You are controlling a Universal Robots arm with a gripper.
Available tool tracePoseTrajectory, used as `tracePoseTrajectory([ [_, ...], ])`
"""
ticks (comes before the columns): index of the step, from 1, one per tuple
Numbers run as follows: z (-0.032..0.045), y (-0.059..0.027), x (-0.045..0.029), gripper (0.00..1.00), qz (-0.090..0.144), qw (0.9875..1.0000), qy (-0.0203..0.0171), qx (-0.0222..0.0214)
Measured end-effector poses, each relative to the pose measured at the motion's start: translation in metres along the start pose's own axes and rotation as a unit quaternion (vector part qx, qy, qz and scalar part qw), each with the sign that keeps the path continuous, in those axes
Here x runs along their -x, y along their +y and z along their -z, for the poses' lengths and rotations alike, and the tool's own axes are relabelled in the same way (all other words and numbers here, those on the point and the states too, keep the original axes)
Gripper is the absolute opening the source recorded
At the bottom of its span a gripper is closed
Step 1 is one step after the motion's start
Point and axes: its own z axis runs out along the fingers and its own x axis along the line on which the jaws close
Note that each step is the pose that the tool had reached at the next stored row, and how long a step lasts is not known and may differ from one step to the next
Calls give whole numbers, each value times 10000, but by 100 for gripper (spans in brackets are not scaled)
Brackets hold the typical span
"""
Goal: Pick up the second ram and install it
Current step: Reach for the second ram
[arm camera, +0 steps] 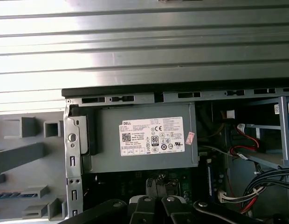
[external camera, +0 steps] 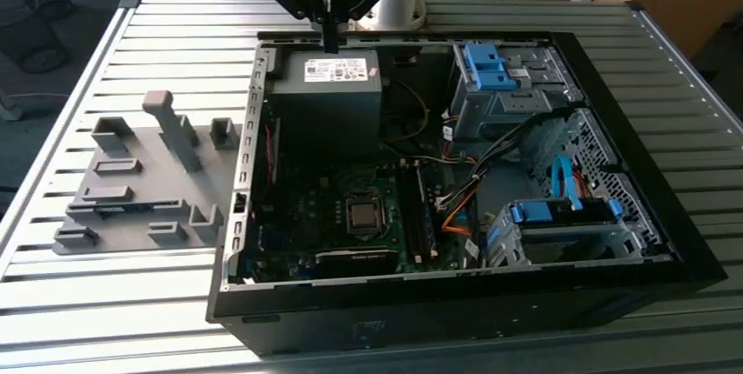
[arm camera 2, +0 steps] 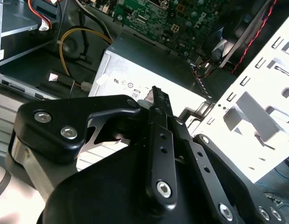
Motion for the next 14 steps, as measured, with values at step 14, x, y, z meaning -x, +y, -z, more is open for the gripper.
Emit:
tracePoseTrajectory([
  [14, 0, -4, -56, 11, 0, 10000, 0, 0],
])
